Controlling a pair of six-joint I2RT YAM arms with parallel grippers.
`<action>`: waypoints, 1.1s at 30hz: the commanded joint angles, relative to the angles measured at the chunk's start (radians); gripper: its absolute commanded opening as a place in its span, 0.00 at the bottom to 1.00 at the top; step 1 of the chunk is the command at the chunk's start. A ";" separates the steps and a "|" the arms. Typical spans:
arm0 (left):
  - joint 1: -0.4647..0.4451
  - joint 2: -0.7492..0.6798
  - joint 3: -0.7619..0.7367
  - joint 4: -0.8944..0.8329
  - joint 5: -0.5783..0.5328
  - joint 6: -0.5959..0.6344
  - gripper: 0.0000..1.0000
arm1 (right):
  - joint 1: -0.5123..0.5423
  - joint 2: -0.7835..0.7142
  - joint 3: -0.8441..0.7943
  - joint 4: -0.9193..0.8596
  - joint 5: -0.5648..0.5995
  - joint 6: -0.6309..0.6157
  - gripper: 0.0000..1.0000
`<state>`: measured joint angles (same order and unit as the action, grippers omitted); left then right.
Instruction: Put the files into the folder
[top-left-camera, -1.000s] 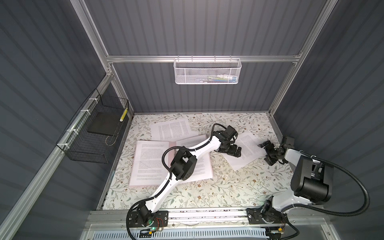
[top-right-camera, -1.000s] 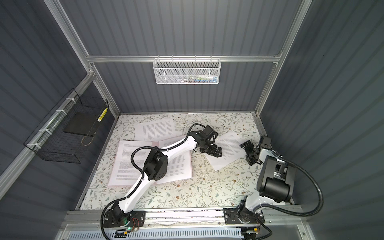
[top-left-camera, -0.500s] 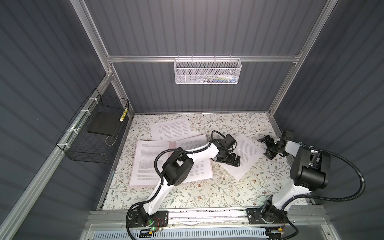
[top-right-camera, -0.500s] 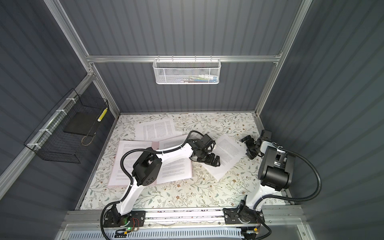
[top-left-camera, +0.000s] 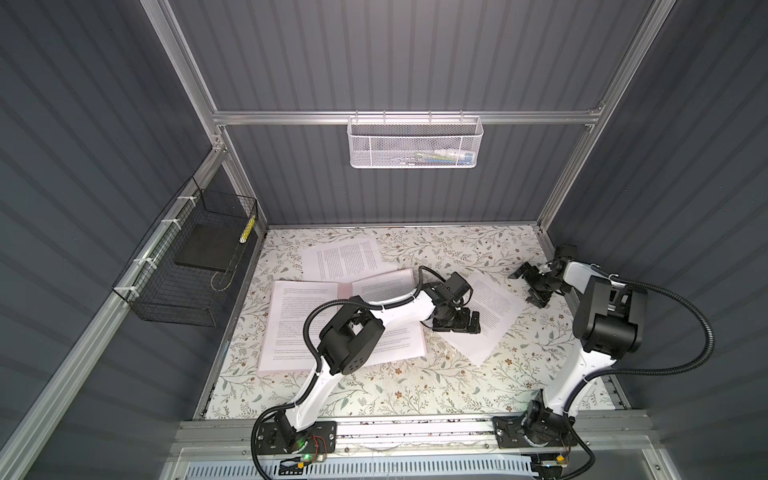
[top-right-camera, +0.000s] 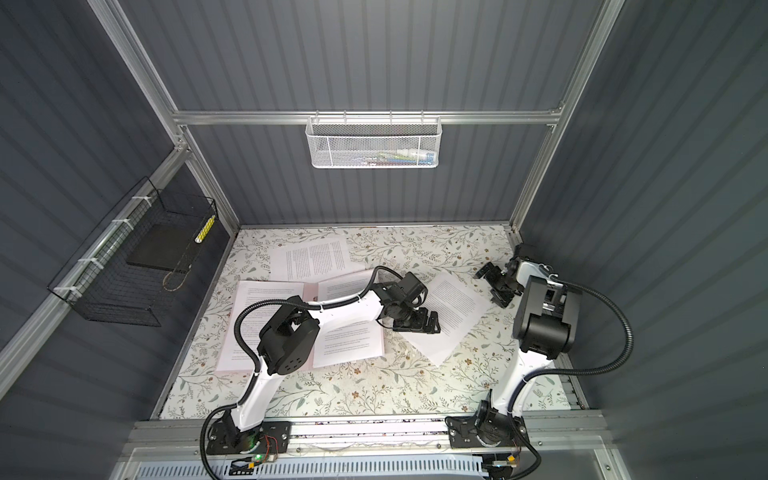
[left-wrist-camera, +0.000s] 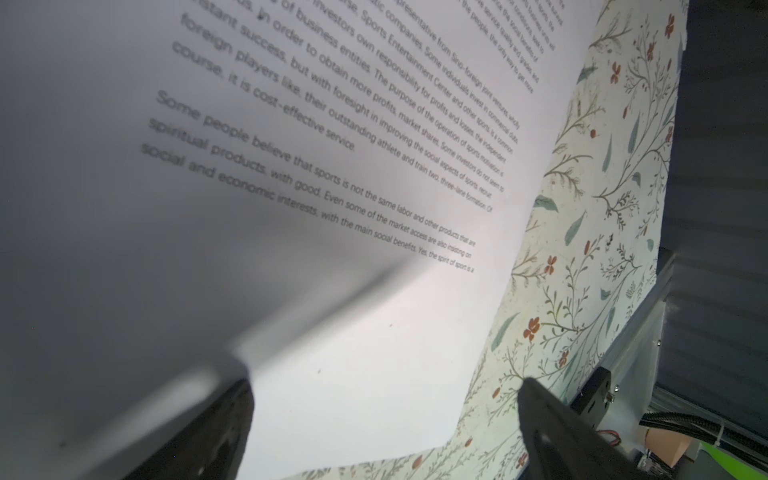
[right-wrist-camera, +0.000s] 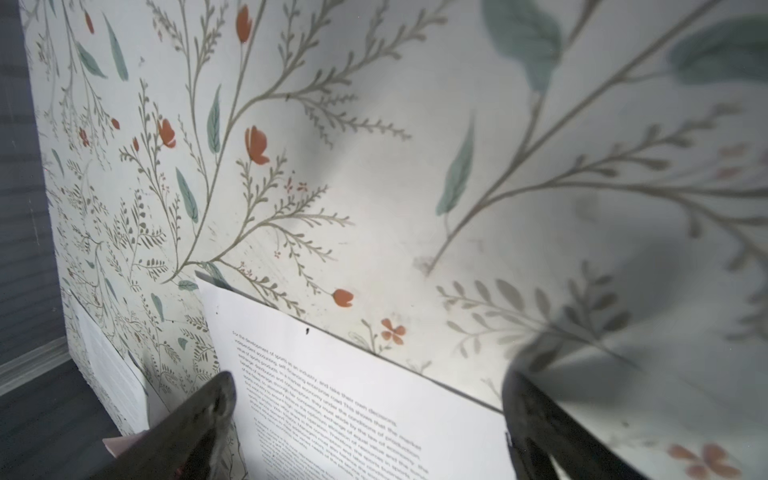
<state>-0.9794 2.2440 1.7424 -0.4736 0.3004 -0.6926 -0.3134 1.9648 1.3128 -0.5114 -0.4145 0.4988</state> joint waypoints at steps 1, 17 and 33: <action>0.000 0.039 -0.029 -0.102 -0.013 -0.008 1.00 | 0.026 0.042 -0.013 -0.128 0.031 -0.048 0.99; 0.000 0.076 0.026 -0.109 -0.011 0.002 1.00 | 0.055 -0.142 -0.258 -0.006 -0.236 0.017 0.99; 0.001 0.113 0.024 -0.098 0.002 -0.001 1.00 | 0.135 -0.546 -0.598 0.301 -0.276 0.360 0.99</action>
<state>-0.9794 2.2723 1.7950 -0.5144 0.3130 -0.6926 -0.1951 1.4696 0.7681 -0.2935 -0.7158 0.7483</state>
